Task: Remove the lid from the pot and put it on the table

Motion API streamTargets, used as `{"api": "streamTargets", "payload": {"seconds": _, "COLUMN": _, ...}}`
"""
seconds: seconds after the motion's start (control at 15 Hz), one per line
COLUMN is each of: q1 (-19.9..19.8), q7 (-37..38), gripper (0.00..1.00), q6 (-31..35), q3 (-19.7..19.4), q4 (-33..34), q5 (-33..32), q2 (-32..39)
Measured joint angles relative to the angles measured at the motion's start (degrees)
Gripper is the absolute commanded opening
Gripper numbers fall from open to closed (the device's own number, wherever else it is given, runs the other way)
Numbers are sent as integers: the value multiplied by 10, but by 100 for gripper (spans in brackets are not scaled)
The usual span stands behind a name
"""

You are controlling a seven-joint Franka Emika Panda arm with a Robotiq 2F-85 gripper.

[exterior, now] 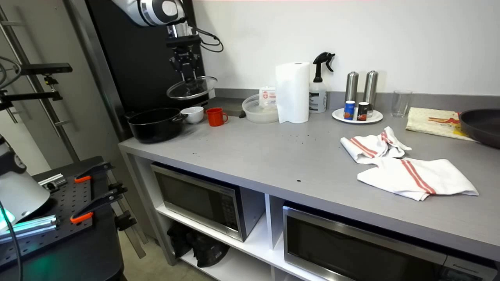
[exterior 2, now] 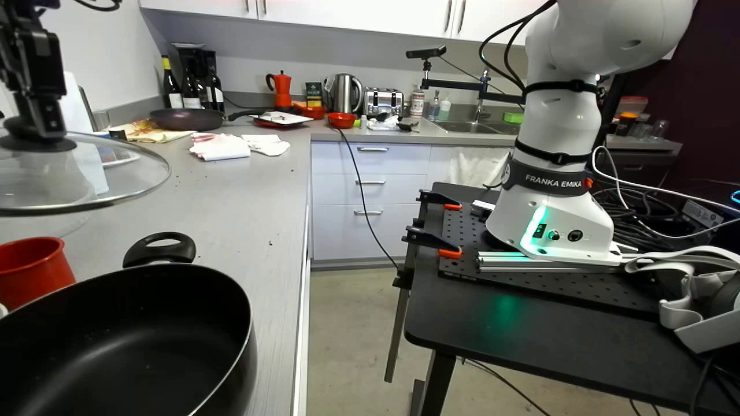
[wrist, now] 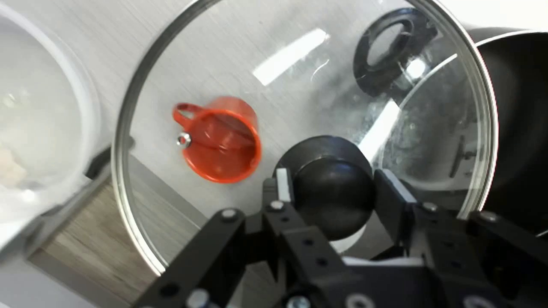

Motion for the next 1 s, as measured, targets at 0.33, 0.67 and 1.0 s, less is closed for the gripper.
{"api": "streamTargets", "payload": {"seconds": 0.33, "q1": -73, "q7": 3, "gripper": 24, "q6": 0, "q3": -43, "q4": 32, "q5": 43, "q2": 14}}
{"api": "streamTargets", "payload": {"seconds": 0.67, "q1": -114, "q7": 18, "gripper": 24, "q6": 0, "q3": -75, "q4": 56, "q5": 56, "q2": 60}}
{"api": "streamTargets", "payload": {"seconds": 1.0, "q1": -129, "q7": 49, "gripper": 24, "q6": 2, "q3": -100, "q4": 76, "q5": 56, "q2": 127}}
